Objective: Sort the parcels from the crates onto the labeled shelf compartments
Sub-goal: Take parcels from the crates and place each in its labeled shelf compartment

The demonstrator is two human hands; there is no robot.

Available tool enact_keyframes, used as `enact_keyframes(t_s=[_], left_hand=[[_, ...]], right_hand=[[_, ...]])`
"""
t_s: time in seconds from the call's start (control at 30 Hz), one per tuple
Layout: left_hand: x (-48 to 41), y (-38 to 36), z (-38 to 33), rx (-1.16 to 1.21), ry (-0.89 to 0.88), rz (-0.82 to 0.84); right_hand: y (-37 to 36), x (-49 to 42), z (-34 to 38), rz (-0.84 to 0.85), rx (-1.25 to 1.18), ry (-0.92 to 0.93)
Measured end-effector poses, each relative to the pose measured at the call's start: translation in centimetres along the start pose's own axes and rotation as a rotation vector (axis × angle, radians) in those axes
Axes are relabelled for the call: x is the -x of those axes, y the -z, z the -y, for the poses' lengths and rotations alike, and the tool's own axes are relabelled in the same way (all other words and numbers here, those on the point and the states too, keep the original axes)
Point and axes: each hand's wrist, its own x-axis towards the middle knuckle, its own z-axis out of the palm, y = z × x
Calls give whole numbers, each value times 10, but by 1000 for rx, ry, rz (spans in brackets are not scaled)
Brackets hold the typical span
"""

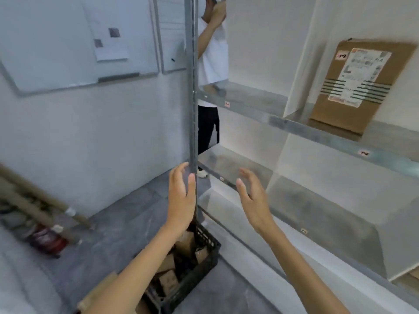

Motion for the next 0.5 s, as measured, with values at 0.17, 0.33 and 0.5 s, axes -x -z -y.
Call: enact_keyframes(t_s=[0.17,0.33,0.5], left_hand=[[13,58,55,-105,162,-79],[4,81,107,-195,271,-110],[-23,79,175,-288,390,-64]], right_hand=[[-68,1,-19,226,22,-50],[-127,-21,-53,394,35,-146],[-177,-47,-103,494,34,-331]])
